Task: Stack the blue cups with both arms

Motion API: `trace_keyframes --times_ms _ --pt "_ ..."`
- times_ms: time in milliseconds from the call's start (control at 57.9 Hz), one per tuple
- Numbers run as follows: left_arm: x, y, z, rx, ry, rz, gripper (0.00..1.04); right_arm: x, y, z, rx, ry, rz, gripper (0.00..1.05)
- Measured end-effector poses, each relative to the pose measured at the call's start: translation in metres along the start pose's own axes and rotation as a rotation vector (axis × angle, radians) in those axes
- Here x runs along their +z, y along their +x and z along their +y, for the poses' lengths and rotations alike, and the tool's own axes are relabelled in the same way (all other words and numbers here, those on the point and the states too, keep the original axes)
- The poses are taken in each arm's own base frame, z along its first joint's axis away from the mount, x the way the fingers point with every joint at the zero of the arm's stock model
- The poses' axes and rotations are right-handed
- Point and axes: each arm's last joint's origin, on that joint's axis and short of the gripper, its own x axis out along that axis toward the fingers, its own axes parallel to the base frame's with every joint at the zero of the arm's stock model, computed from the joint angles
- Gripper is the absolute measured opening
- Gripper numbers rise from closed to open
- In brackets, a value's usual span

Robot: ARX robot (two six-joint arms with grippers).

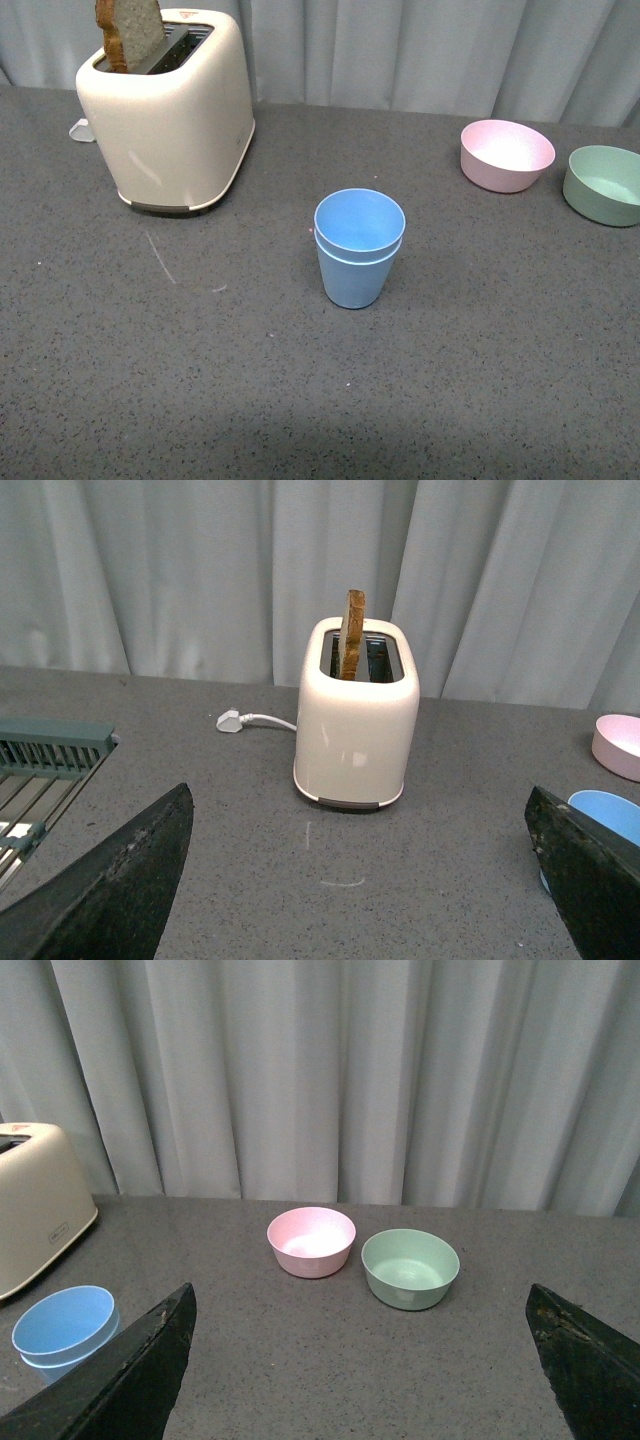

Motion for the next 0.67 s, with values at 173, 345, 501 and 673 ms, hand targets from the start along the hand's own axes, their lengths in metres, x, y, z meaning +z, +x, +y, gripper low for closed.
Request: trace_keyframes --times_ms 173,345,501,673 --pt "0.0000 0.0000 0.0000 0.000 0.000 0.000 0.98 0.0000 0.0000 0.0000 0.000 0.000 0.000 0.95" --pt "0.0000 0.0000 0.0000 0.000 0.000 0.000 0.98 0.0000 0.0000 0.0000 0.000 0.000 0.000 0.95" --pt "0.0000 0.0000 0.0000 0.000 0.000 0.000 0.98 0.0000 0.0000 0.0000 0.000 -0.001 0.000 0.95" --pt "0.0000 0.0000 0.0000 0.000 0.000 0.000 0.98 0.0000 0.0000 0.0000 0.000 0.000 0.000 0.95"
